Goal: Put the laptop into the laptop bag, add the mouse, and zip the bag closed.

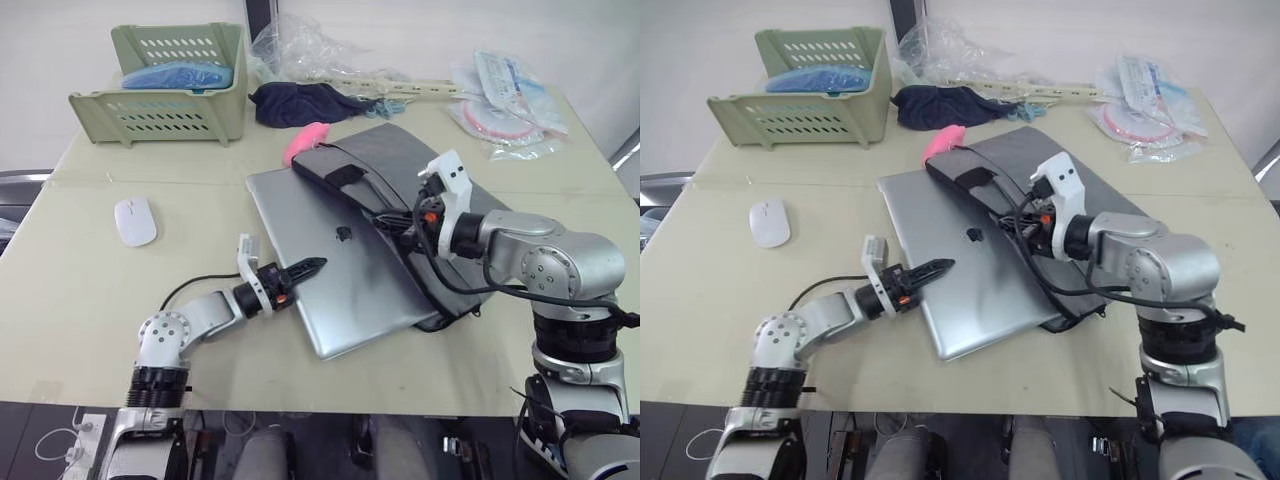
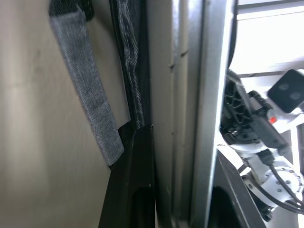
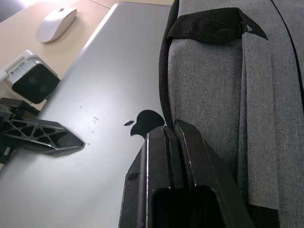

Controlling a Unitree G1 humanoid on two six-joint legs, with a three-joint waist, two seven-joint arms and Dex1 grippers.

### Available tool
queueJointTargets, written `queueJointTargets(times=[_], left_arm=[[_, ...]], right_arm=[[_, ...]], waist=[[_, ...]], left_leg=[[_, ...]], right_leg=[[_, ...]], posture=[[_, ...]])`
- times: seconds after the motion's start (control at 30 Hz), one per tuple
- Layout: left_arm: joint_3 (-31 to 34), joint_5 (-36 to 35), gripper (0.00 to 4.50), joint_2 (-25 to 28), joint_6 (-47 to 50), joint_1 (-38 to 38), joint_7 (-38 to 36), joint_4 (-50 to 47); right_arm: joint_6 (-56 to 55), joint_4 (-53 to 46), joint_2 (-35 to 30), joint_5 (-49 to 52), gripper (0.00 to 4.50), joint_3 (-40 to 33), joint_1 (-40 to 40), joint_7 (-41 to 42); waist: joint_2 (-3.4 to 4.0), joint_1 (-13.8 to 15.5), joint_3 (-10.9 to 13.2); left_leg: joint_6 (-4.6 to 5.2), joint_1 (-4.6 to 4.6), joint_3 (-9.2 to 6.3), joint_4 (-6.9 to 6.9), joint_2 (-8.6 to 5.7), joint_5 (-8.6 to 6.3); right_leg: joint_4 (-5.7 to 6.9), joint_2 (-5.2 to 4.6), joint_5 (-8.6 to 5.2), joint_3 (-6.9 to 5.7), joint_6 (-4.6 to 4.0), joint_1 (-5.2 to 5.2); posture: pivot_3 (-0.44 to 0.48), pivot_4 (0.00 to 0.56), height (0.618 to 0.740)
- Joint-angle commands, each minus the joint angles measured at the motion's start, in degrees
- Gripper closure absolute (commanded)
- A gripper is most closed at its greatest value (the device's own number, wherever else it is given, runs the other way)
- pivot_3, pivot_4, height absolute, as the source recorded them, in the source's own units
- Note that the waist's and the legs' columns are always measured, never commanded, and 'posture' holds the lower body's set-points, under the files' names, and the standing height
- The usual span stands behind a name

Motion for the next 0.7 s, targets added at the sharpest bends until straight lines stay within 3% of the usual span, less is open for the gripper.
queueJointTargets(times=[0.03,0.23,0.47,0.7], left_arm=[[-0.52,2.1,4.19,-4.08,-1.16,-2.64,-3.72,-2.55],[0.26,6.78,4.19,-9.59,-2.82,-4.24,-2.82,-0.24],[2.39,11.57,4.19,-19.62,-7.77,-5.03,3.0,2.19],[3.64,14.22,4.19,-23.23,-8.57,-5.08,3.9,1.08]], right_arm=[[-0.33,-3.32,0.51,1.95,4.48,-2.14,-0.13,-1.13],[-0.72,-3.56,0.65,2.31,4.48,-1.91,0.2,-1.98],[0.79,-5.33,2.45,3.96,4.48,-2.78,0.28,-3.97],[1.67,-5.95,1.94,4.5,4.48,-3.63,1.35,-5.25]], waist=[[0.0,0.0,0.0],[0.0,0.01,0.0],[0.01,0.76,0.0],[0.01,1.61,0.0]], left_leg=[[0.0,0.0,0.01,0.0,0.0,0.0],[0.01,0.0,0.03,0.0,0.0,0.0],[0.03,0.0,0.02,0.03,-0.02,0.01],[0.05,-0.02,0.0,0.03,-0.06,0.02]], right_leg=[[0.0,0.0,0.0,0.01,0.0,0.0],[-0.02,0.0,0.01,0.01,0.01,0.01],[-0.04,-0.04,0.03,0.04,0.04,0.03],[-0.09,-0.06,0.03,0.05,0.06,0.05]], posture=[[0.0,0.15,0.74],[0.0,0.15,0.74],[0.0,0.15,0.74],[0.0,0.15,0.74]])
